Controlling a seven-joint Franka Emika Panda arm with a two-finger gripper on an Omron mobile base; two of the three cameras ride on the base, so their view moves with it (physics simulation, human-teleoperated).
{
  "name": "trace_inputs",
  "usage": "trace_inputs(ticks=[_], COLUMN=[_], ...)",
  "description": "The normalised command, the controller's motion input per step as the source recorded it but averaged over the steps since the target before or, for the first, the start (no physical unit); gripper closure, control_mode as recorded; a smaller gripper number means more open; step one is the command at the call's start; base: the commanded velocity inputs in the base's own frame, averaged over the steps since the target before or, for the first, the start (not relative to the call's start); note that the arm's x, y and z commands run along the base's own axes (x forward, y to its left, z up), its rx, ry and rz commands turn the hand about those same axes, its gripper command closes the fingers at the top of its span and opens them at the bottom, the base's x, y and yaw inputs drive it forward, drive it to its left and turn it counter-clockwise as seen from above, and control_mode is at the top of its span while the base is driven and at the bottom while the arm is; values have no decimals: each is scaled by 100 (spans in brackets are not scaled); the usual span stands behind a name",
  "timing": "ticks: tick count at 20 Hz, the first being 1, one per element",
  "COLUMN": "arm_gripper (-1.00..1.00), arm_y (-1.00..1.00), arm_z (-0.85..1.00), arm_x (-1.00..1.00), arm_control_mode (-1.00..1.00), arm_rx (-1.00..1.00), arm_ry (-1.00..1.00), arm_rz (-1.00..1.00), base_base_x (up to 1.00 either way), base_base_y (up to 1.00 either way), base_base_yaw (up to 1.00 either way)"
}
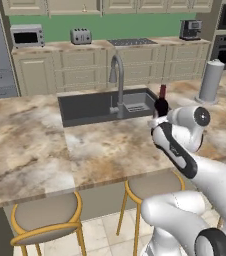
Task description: Get the candle and the wine from the cabinet and move them to the dining counter.
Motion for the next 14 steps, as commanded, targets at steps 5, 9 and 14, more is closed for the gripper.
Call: trace_inputs(ticks=[5, 9, 14], arm_gripper=[100, 100, 100], arm_y=[0, 0, 0], arm_z=[-59, -56, -52], arm_x=[84, 82, 76], arm_control_mode=[-100, -100, -100], arm_rx=[0, 0, 0], arm_ry=[0, 0, 0], arm_rz=[0, 0, 0], base_base_x=[0, 0, 0], base_base_y=[0, 0, 0], base_base_yaw=[0, 0, 0])
